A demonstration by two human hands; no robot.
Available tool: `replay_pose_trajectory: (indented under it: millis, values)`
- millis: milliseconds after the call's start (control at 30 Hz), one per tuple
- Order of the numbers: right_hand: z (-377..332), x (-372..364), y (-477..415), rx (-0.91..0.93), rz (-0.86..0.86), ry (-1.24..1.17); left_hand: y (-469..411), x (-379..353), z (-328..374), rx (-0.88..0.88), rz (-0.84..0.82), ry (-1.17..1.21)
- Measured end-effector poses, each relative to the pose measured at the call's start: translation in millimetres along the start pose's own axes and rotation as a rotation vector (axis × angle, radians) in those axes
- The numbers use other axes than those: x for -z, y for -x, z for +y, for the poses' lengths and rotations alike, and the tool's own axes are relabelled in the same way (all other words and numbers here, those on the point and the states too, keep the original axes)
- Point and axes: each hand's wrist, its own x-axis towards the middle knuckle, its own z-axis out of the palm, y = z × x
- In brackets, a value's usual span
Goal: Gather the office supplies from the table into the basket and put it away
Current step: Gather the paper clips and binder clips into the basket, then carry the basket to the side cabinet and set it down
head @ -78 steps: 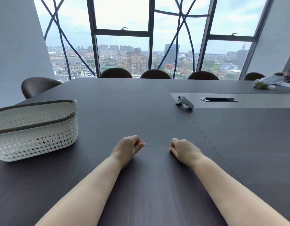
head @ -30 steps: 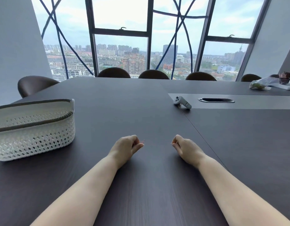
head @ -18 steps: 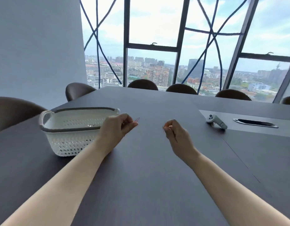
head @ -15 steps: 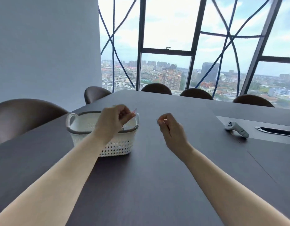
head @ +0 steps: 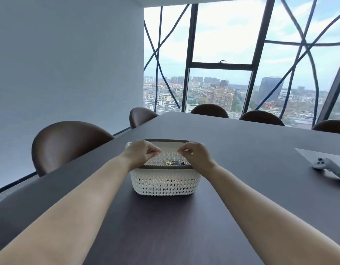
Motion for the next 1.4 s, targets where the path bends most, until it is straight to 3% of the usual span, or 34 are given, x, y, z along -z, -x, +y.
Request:
replay_pose_trajectory:
  millis: [267, 467, 567, 633, 733, 833, 900, 1000, 1100, 1400]
  values:
    - [-4.2, 0.8, 11.6, -0.016, 0.095, -0.124, 7.6, -4.3, 5.3, 0.030, 0.089, 0.132]
    - [-4.7, -2.7, 16.4, -0.034, 0.184, -0.025, 13.0, -7.0, 8.2, -0.003, 0.170, 0.120]
    - [0.2, -5.5, 17.6, -0.018, 0.192, -0.131, 14.8, -12.2, 1.7, -0.032, 0.255, 0.157]
    - [4.2, -4.3, 15.5, 0.047, 0.172, -0.140, 18.0, -12.1, 2.2, -0.081, 0.298, 0.085]
    - [11.6, 2.7, 14.4, 0.143, 0.114, -0.054, 25.2, -4.2, 1.8, -0.114, 0.370, -0.225]
    - [21.2, 20.7, 0.6, 0.127, 0.091, 0.146, 22.0, 7.3, -7.2, 0.084, 0.391, -0.359]
    - [26.9, 31.8, -13.5, -0.080, -0.076, 0.207, 16.3, 14.4, -7.3, 0.341, 0.223, -0.264]
    - [20.1, 43.2, -21.6, -0.465, -0.389, 0.061, 9.9, 23.0, 0.6, 0.670, -0.049, -0.065]
    - [9.8, 49.5, -16.7, -0.643, -0.508, 0.042, 12.3, 25.9, 9.4, 0.872, -0.083, 0.082]
    - [-7.2, 69.9, 2.8, -0.619, -0.603, 0.005, 56.2, 32.6, 44.1, 0.958, -0.100, 0.007]
